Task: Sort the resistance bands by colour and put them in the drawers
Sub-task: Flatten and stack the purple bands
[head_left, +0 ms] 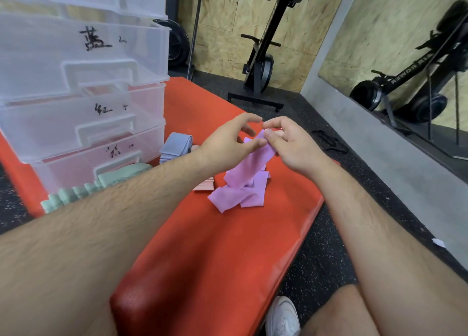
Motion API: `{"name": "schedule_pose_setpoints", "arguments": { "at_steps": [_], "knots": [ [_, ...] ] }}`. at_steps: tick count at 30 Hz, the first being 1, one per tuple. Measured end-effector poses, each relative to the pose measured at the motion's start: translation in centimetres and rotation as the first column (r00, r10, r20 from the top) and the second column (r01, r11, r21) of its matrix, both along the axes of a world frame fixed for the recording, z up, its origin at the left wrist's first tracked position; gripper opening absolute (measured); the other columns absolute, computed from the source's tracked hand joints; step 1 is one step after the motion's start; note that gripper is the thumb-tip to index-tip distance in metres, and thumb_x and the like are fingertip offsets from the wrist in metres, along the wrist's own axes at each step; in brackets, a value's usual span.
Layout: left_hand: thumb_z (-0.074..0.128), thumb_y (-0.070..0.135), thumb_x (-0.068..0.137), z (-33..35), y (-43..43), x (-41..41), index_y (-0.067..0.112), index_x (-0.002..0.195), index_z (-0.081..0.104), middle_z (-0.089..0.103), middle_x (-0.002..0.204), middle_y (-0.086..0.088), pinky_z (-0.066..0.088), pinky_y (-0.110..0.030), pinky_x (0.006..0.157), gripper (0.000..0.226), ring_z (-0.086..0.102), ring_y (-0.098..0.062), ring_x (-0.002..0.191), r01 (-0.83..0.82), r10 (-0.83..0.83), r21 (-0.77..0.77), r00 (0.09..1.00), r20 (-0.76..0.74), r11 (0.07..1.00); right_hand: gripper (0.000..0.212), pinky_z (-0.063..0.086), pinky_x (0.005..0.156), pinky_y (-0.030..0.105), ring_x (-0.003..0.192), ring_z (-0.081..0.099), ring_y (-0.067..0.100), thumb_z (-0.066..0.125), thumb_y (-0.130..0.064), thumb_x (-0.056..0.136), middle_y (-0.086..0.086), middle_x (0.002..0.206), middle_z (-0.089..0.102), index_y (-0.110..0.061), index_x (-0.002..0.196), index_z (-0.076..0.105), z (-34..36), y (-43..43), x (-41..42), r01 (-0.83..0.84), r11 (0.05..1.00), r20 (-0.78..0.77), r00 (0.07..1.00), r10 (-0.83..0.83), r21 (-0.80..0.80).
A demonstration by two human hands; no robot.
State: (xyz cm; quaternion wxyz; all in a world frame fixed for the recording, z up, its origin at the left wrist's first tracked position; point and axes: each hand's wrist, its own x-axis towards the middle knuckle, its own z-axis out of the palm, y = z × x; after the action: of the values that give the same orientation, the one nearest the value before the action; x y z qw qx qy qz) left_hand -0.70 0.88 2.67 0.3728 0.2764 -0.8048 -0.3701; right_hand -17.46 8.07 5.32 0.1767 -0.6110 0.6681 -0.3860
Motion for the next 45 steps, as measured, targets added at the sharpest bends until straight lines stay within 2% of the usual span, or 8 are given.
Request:
{"name": "schedule_pose_setpoints", "arguments": {
  "at_steps": [8,17,22,26,29,34,41,45],
  "knots": [
    [0.068,0.025,0.090,0.2,-1.1,0.3,0.020,0.084,0.067,0.066,0.076,0.013,0.047,-0.020,0.066,0.008,0.057,-0.003,0.070,-0.117,0.118,0.050,0.992,-0.038,0.992,0.023,0.055,0.082,0.048,0.076,0.064,0.013,0.061,-0.027,0.099,-0.002,0.082,0.074,-0.020,0.121,0.059,0.3,0.5,0.9,-0.013,0.998,0.082,0.996,0.018,-0.061],
    [0.061,0.024,0.094,0.7,-0.6,0.7,0.016,0.090,0.063,0.065,0.077,0.010,0.040,-0.016,0.057,0.009,0.054,0.001,0.060,-0.134,0.139,0.068,0.988,-0.069,0.989,0.032,0.060,0.086,0.047,0.088,0.073,0.022,0.068,-0.042,0.093,0.006,0.097,0.075,-0.017,0.111,0.063,0.2,0.4,1.3,0.034,0.999,0.252,0.967,-0.024,-0.036],
    [0.062,0.025,0.093,0.5,-0.9,0.9,0.019,0.094,0.060,0.064,0.085,0.009,0.045,-0.022,0.065,0.006,0.058,-0.007,0.072,-0.137,0.142,0.063,0.986,-0.092,0.989,0.012,0.060,0.082,0.037,0.081,0.074,0.019,0.073,-0.012,0.090,0.007,0.091,0.077,-0.009,0.100,0.068,-0.3,0.3,1.0,0.048,0.996,0.173,0.984,-0.034,-0.076],
    [0.069,0.034,0.088,1.0,-0.5,1.3,0.030,0.123,0.056,0.058,0.107,0.013,0.048,-0.018,0.071,0.037,0.052,-0.007,0.072,-0.095,0.096,0.006,0.988,-0.121,0.995,0.008,0.058,0.081,0.029,0.082,0.071,0.011,0.068,-0.007,0.093,0.002,0.090,0.078,-0.008,0.100,0.073,0.1,0.3,1.5,-0.009,0.993,0.164,0.986,0.029,-0.122],
    [0.070,0.030,0.089,1.7,-0.4,1.5,0.026,0.104,0.070,0.066,0.094,0.013,0.049,-0.023,0.073,0.015,0.056,-0.006,0.074,-0.074,0.068,-0.073,0.994,-0.089,0.995,0.009,0.056,0.078,0.024,0.082,0.070,0.008,0.068,-0.005,0.092,0.001,0.089,0.077,-0.006,0.100,0.072,0.2,0.2,2.0,-0.021,0.986,0.182,0.982,0.052,-0.165],
    [0.066,0.023,0.091,2.5,-0.6,1.7,0.016,0.087,0.068,0.066,0.077,0.010,0.046,-0.016,0.067,0.008,0.054,0.003,0.067,-0.159,0.147,-0.038,0.965,-0.216,0.987,0.020,0.056,0.087,0.035,0.099,0.072,0.021,0.068,-0.009,0.093,0.011,0.105,0.076,-0.010,0.113,0.064,-1.1,-0.3,3.1,-0.013,0.994,0.295,0.955,0.044,-0.107],
    [0.066,0.020,0.090,3.2,-1.0,3.3,0.020,0.089,0.068,0.061,0.076,0.014,0.039,-0.015,0.063,0.002,0.050,0.003,0.066,-0.128,0.114,-0.113,0.985,-0.127,0.985,0.015,0.045,0.074,0.037,0.082,0.057,0.017,0.064,-0.017,0.095,0.014,0.090,0.067,-0.009,0.106,0.068,-1.3,-1.2,4.1,-0.062,0.993,0.174,0.982,0.079,-0.101],
    [0.064,0.019,0.092,3.4,-1.3,4.6,0.012,0.087,0.066,0.057,0.072,0.009,0.041,-0.020,0.063,0.009,0.046,-0.003,0.064,-0.175,0.169,-0.004,0.956,-0.241,0.985,0.023,0.054,0.086,0.053,0.086,0.065,0.033,0.074,-0.033,0.082,0.016,0.095,0.070,-0.017,0.096,0.066,-1.9,-1.2,3.9,-0.095,0.995,0.065,0.993,0.095,-0.005]
  ]
}}
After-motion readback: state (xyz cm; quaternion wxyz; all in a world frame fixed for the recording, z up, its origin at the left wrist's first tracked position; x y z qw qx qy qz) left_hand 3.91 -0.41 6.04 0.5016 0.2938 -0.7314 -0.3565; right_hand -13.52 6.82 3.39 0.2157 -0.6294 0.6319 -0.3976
